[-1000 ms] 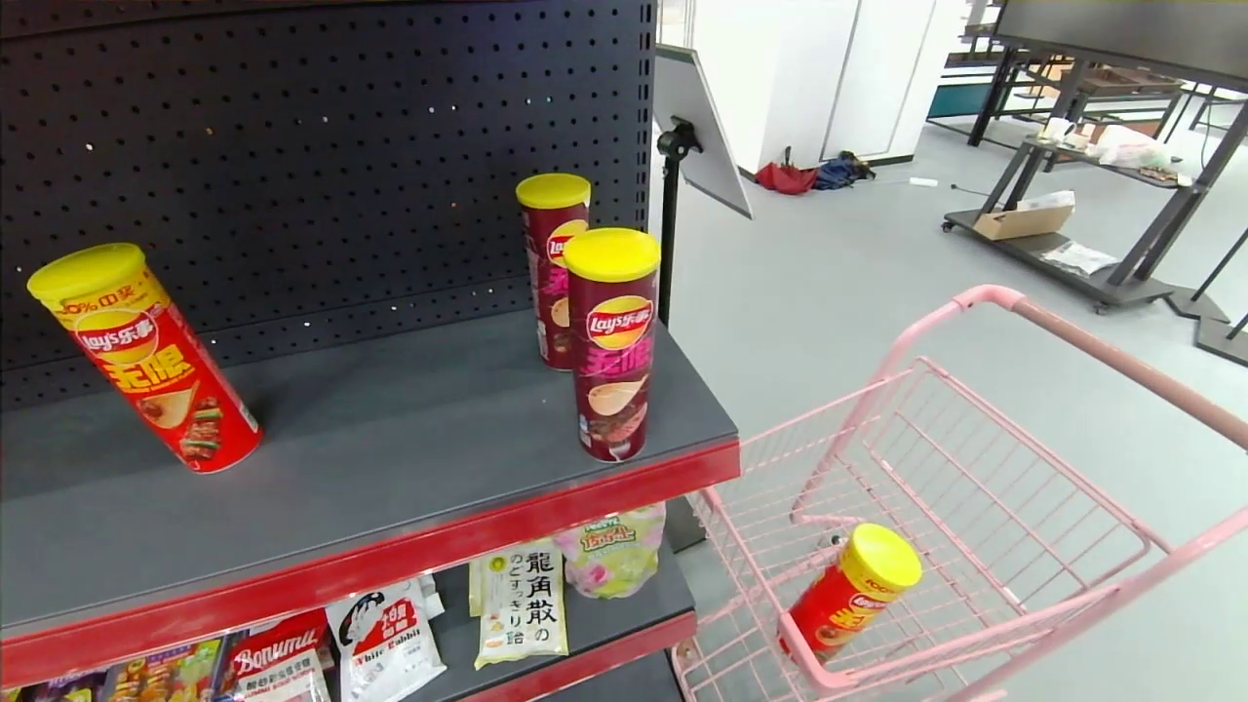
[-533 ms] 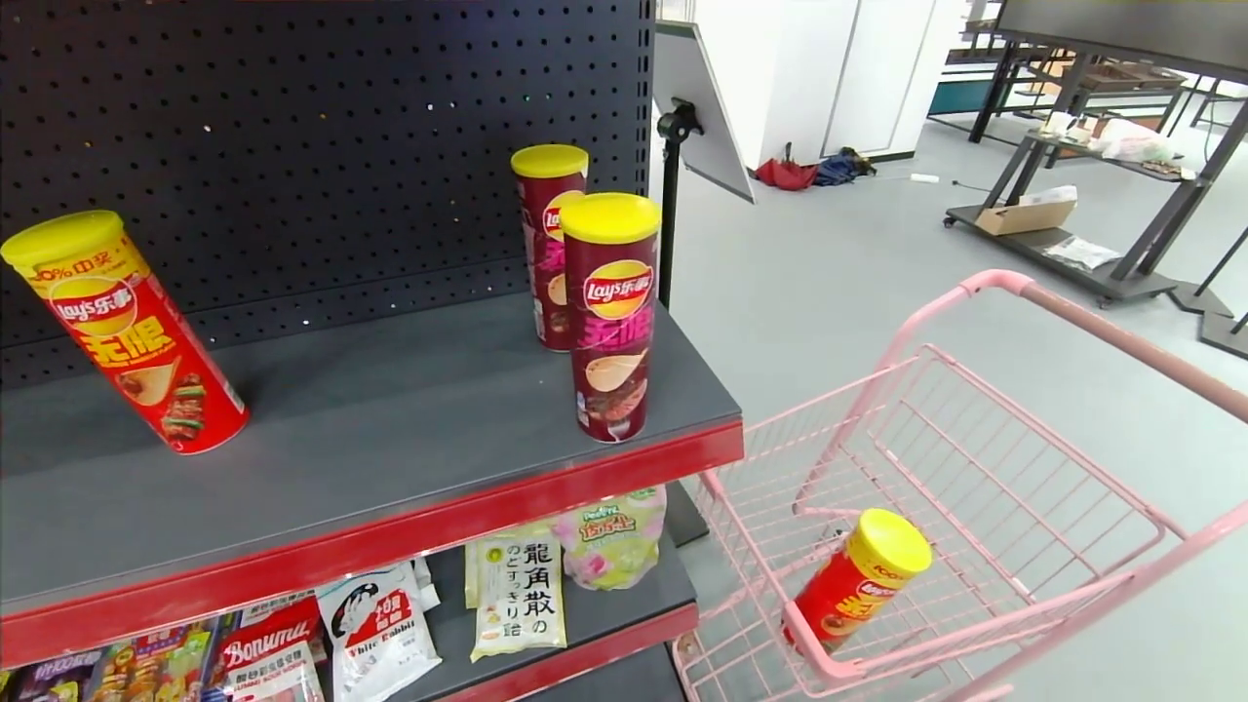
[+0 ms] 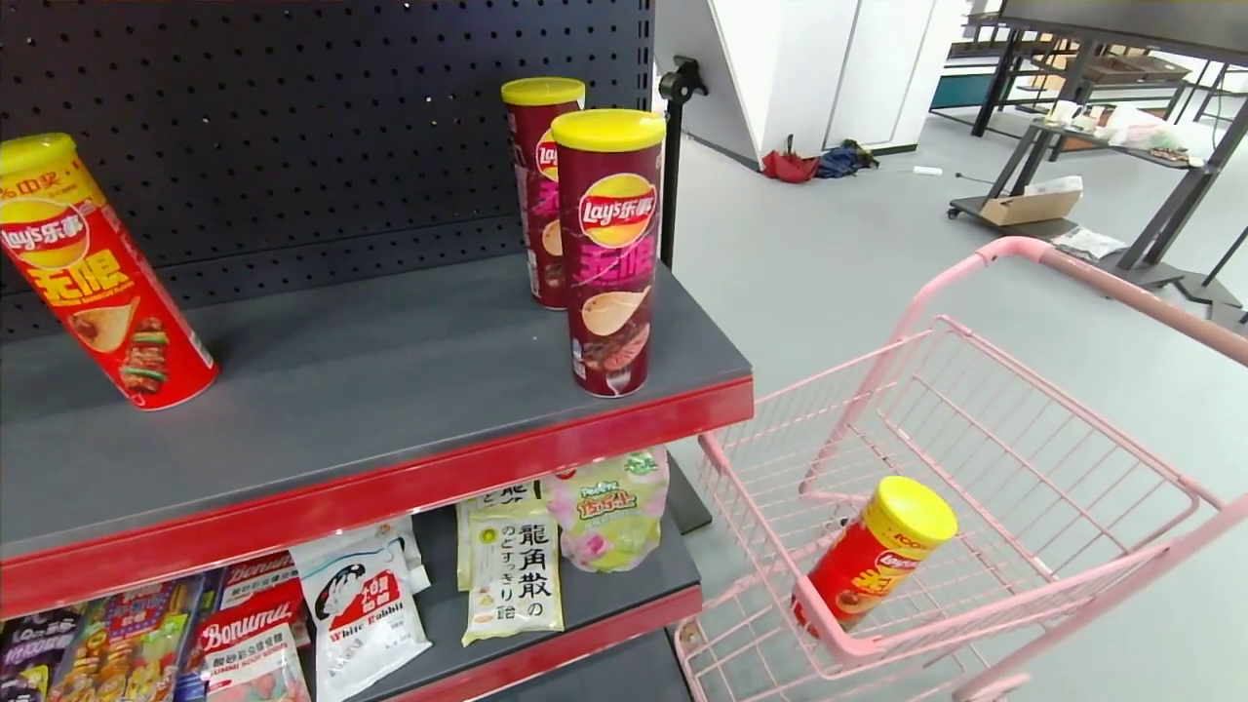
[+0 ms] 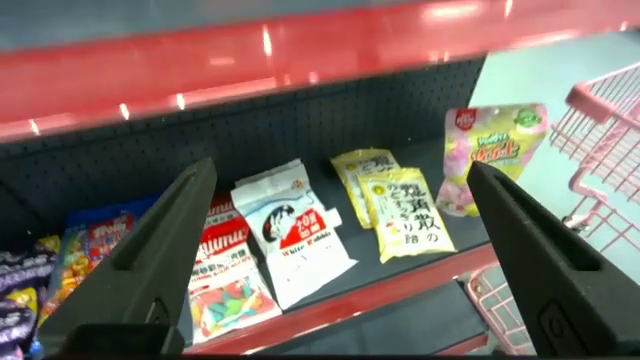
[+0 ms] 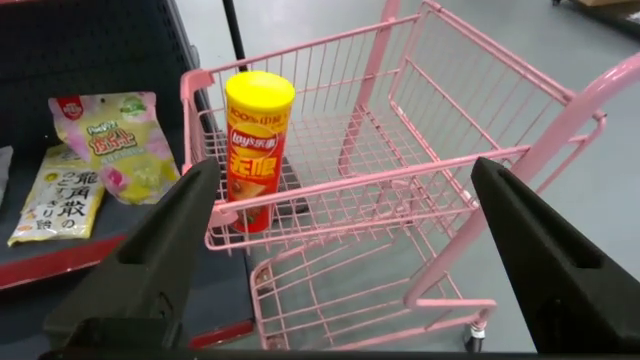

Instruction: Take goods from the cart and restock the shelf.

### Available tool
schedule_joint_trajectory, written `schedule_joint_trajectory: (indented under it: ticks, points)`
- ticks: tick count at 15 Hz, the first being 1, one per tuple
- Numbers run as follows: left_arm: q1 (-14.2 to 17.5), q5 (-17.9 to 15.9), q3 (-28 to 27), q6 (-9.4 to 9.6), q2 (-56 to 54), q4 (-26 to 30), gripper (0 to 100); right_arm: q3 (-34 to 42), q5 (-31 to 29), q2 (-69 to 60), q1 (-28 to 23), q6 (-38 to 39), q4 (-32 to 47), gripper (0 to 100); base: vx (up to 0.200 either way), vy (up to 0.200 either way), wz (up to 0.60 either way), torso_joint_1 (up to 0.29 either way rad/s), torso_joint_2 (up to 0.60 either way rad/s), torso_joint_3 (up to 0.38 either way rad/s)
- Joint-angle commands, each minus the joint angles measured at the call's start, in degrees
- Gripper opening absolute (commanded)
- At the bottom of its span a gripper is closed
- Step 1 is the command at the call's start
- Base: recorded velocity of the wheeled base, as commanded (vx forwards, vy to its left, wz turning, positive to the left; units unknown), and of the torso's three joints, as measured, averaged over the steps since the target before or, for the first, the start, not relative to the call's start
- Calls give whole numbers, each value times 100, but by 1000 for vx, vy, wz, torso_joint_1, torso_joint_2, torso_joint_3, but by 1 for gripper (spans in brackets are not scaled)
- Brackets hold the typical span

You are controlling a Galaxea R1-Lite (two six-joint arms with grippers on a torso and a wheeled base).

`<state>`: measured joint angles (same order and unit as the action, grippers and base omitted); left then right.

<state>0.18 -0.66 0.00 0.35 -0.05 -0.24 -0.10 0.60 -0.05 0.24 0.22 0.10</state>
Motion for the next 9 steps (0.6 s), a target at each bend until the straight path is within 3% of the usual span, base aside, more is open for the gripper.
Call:
schedule_joint_trajectory:
  ticks: [1,6,9]
  points:
    - [-1,-4,0,0,5,-2,100,1,2,5,2,4,-1,100,0,0,0,-188,554,359]
    - [-9,-4,0,0,5,-2,100,1,2,5,2,-4,-1,100,0,0,0,-164,530,362]
    - [-1,-4,0,0,5,-2,100,1,2,5,2,-13,-1,100,0,0,0,-45,186,132]
